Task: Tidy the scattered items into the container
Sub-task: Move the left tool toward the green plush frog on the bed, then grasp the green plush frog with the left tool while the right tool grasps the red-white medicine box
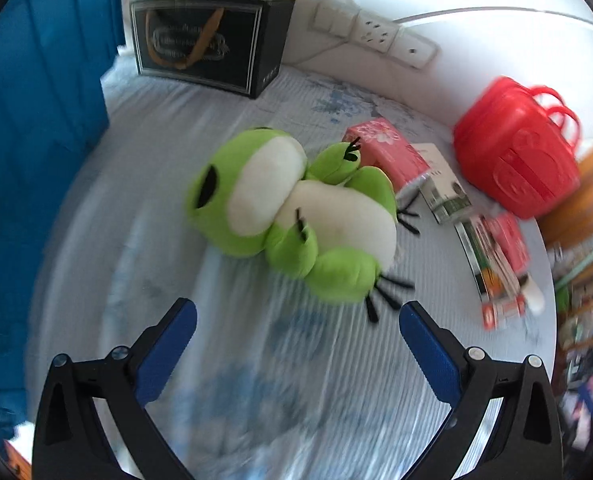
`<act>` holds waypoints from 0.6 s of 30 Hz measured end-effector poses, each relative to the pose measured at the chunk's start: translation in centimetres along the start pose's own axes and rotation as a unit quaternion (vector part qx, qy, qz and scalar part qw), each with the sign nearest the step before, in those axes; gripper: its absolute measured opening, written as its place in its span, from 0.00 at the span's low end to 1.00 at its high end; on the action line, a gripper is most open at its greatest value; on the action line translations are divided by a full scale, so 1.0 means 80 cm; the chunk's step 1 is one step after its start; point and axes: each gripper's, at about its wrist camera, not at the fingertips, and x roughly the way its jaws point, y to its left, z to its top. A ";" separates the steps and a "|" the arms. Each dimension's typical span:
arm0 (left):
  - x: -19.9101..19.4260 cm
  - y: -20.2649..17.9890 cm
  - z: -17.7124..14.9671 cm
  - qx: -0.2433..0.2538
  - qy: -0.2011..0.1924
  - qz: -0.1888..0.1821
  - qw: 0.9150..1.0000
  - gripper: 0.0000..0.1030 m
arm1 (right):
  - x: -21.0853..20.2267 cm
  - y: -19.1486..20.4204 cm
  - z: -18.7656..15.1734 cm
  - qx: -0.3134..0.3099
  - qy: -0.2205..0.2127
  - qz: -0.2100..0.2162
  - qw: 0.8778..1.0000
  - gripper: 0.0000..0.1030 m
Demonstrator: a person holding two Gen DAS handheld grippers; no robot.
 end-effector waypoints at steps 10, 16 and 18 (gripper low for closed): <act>0.110 0.015 0.050 -0.203 0.010 0.024 0.979 1.00 | 0.059 -0.045 -0.011 -0.014 0.037 0.012 0.999 1.00; 0.164 0.003 0.068 -0.235 0.013 0.007 0.972 1.00 | 0.098 -0.066 0.001 -0.014 0.032 0.019 0.999 1.00; 0.179 -0.004 0.076 -0.230 0.013 0.000 0.973 1.00 | 0.116 -0.076 0.007 -0.005 0.030 0.017 0.999 1.00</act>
